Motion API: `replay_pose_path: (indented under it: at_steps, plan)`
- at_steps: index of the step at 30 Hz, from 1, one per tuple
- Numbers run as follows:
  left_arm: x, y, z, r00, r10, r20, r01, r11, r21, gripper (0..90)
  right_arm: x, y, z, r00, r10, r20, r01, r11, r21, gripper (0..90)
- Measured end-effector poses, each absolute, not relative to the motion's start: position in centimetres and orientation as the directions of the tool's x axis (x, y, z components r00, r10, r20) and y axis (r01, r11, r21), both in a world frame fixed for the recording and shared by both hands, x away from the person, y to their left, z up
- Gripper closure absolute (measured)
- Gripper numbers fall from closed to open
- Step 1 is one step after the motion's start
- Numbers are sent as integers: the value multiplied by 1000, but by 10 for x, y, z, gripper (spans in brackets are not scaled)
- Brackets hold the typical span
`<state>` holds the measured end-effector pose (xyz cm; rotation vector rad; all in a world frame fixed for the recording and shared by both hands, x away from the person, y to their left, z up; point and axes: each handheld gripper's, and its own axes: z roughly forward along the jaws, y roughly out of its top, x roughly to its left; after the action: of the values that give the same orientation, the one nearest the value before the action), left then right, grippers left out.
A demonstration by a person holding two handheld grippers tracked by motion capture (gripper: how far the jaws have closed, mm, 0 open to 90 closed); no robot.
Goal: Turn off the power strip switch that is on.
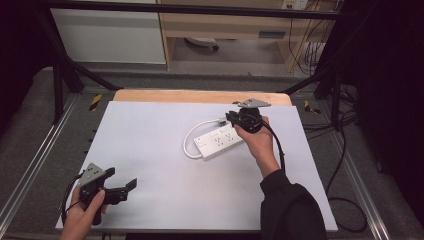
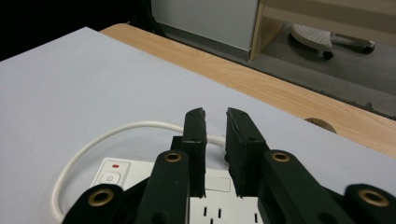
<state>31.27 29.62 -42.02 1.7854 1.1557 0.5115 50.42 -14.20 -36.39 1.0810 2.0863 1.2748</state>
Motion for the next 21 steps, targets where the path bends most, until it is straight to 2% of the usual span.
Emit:
replay_pose_path:
  at_steps: [11,21]
  plan:
    - [312,295,-420,478,868,-132,490,-139,860,62,511,-132,-383,-599,801,9,409,296,863,885]
    - [313,295,-420,478,868,-133,493,-140,859,62,515,-124,-398,-601,799,17,431,307,849,900]
